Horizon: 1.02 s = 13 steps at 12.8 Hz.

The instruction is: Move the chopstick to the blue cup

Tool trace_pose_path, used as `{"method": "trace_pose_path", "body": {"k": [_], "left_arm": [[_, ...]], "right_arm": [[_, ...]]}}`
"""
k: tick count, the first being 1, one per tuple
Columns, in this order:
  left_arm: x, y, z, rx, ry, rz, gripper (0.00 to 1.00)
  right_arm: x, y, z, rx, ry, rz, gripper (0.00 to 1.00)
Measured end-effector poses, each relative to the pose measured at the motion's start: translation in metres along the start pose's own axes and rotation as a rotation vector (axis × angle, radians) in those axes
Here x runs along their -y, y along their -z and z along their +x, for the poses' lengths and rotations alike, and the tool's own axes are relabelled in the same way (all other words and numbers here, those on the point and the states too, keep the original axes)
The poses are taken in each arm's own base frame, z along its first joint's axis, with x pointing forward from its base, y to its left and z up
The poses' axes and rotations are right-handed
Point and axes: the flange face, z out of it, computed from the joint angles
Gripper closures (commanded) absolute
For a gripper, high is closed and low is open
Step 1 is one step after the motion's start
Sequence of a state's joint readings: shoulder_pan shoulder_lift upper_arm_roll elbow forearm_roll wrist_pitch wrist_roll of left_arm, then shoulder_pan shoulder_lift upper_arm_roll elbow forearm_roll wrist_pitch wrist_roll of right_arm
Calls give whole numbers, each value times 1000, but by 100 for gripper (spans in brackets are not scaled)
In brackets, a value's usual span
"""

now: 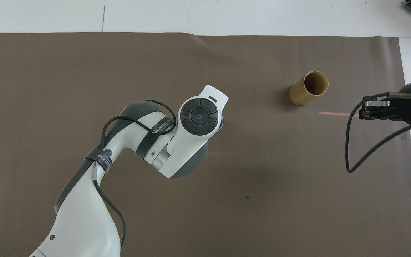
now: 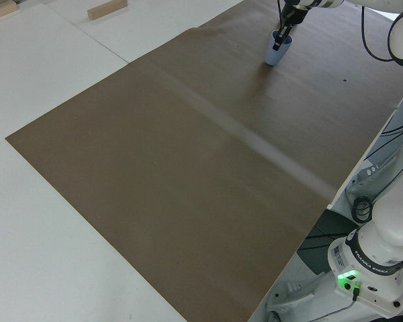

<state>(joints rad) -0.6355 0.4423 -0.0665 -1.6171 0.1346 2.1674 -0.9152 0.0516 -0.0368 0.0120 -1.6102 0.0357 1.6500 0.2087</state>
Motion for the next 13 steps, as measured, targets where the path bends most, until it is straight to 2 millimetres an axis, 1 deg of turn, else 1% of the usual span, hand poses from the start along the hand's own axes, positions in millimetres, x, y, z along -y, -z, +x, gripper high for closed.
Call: {"method": "trace_pose_path", "body": {"k": [1, 2, 3, 7, 8, 9, 10, 11, 12, 13], "left_arm": [[0, -1, -1, 2, -2, 3, 100], [1, -3, -2, 5, -4, 6, 63], [1, -4, -2, 6, -4, 8, 1], [1, -4, -2, 6, -4, 9, 0], [1, -3, -1, 4, -3, 7, 0], [3, 4, 2, -3, 2, 3, 0], [8, 18, 9, -14, 13, 1, 0], [19, 40, 18, -25, 20, 2, 0], [33, 62, 26, -32, 9, 6, 0], [51, 83, 36, -34, -9, 15, 0]], "right_arm": [[0, 0, 0, 1, 0, 0, 100], [0, 0, 0, 3, 1, 0, 100], [1, 0, -1, 3, 1, 0, 100], [2, 0, -1, 4, 3, 0, 100], [4, 2, -1, 0, 0, 1, 100], [6, 5, -2, -2, -8, 2, 100], [9, 8, -3, 3, -27, 2, 100], [13, 11, -5, 9, -44, 2, 100], [23, 13, -7, 11, -53, 9, 100], [37, 14, -10, 16, -70, 33, 100]]}}
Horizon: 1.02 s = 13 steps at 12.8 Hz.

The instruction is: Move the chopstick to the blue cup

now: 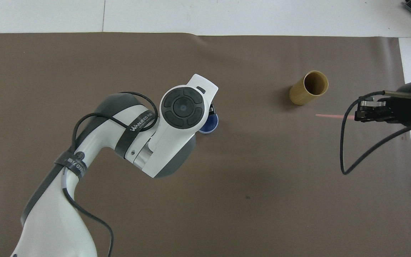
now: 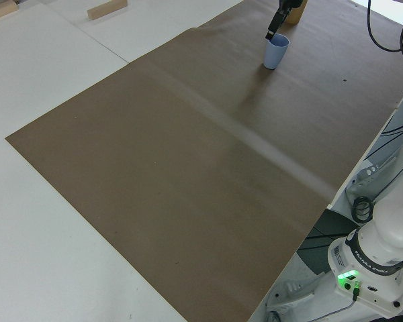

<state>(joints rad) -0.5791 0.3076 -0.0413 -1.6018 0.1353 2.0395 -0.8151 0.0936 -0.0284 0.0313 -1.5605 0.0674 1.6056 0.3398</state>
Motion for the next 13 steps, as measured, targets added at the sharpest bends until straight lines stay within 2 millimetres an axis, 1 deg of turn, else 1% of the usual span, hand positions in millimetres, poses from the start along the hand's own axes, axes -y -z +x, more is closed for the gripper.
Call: {"method": "trace_pose_path", "body": {"k": [1, 3, 4, 5, 6, 9, 11, 13], "left_arm": [[21, 18, 11, 2, -16, 3, 0], [65, 46, 30, 40, -57, -8, 0], [90, 57, 39, 68, -84, -12, 0], [119, 68, 48, 95, -111, -11, 0], [143, 75, 54, 115, -131, -6, 0], [203, 80, 67, 152, -171, 9, 0], [236, 79, 70, 183, -184, 17, 0], [272, 83, 74, 202, -199, 20, 0]], "right_arm": [[15, 0, -3, 11, -25, 33, 100], [42, 1, -6, 28, -63, 83, 100], [58, 2, -8, 31, -85, 93, 100], [78, 1, -10, 34, -115, 98, 100], [98, -1, -13, 39, -137, 101, 100], [147, -13, -18, 55, -170, 105, 100], [175, -23, -19, 59, -183, 112, 100], [204, -36, -23, 57, -186, 123, 100]]}}
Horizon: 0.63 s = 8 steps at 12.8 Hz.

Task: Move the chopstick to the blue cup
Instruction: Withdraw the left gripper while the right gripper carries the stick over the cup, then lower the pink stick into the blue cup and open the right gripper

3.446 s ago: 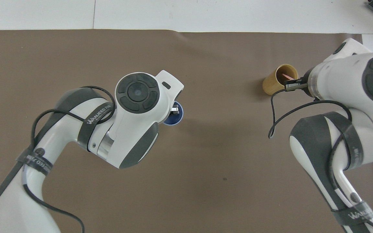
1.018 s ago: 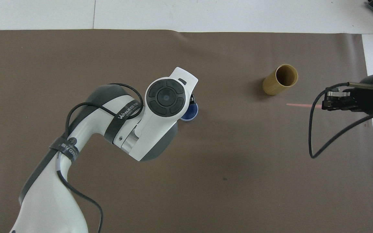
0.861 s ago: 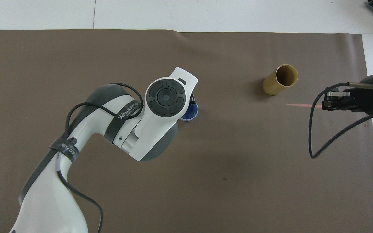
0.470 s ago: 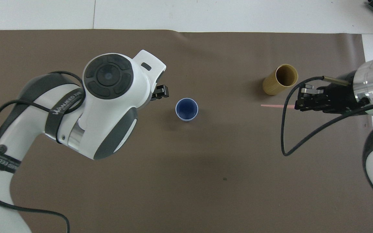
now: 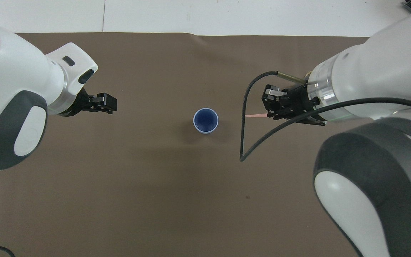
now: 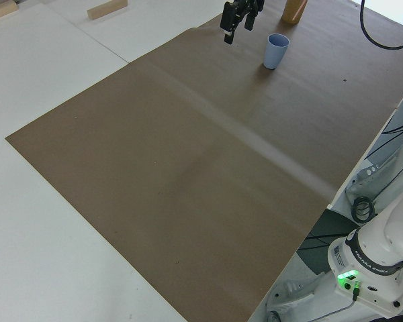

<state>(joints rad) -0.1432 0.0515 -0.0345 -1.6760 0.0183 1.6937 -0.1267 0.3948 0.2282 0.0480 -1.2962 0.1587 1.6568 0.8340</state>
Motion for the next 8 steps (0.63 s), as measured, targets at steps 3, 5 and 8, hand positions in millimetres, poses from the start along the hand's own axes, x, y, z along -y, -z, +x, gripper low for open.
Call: {"method": "trace_pose_path", "body": {"k": [3, 5, 8], "left_arm": [[44, 9, -8, 20, -18, -2, 0], [53, 20, -12, 6, -18, -2, 0], [52, 54, -20, -5, -18, -5, 0]], "right_arm": [[28, -14, -8, 4, 8, 9, 100], [39, -26, -12, 13, 14, 4, 100], [52, -52, -18, 34, 36, -26, 100]]}}
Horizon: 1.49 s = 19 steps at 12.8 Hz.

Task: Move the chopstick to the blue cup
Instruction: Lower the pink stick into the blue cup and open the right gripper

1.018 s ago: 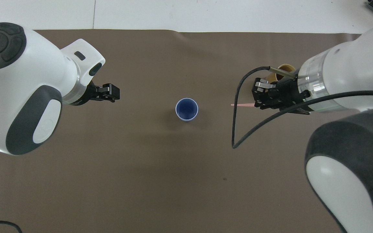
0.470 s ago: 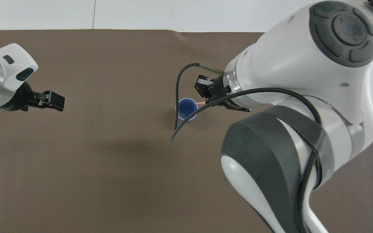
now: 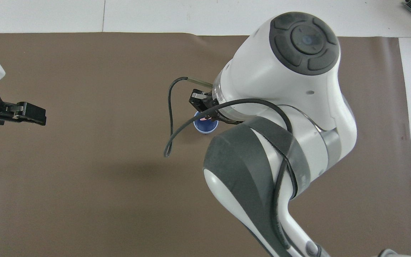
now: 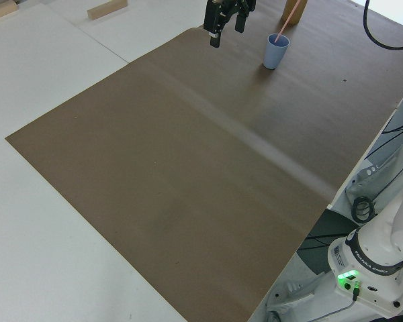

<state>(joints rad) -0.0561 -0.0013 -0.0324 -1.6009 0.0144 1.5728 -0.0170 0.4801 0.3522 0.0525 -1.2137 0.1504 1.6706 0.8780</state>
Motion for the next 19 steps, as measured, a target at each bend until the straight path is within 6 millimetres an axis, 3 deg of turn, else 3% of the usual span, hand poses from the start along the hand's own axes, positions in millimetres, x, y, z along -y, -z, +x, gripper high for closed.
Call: {"method": "trace_pose_path", "body": {"k": [4, 8, 9, 11, 13, 15, 17, 19], "left_arm": [[-1, 42, -13, -9, -1, -18, 0], [1, 56, -20, -15, -2, -19, 0], [2, 59, -23, -18, 1, -19, 0], [3, 64, -27, -25, 2, -19, 0], [6, 64, -28, -23, 7, -19, 0], [8, 64, -28, -22, 12, -20, 0], [8, 64, -28, -22, 11, -20, 0], [8, 64, -28, -22, 12, -20, 0]], "right_arm": [[1, -14, 2, -14, 18, -34, 100], [-1, -32, 4, -8, 21, -42, 100], [-3, -37, 4, -6, 20, -46, 85], [-5, -40, 3, -6, 19, -46, 29], [-5, -36, 2, -13, 19, -39, 25], [-4, -34, 2, -20, 20, -33, 0], [-5, -33, 3, -27, 20, -35, 0], [-13, -17, 10, -72, 12, -31, 0]]}}
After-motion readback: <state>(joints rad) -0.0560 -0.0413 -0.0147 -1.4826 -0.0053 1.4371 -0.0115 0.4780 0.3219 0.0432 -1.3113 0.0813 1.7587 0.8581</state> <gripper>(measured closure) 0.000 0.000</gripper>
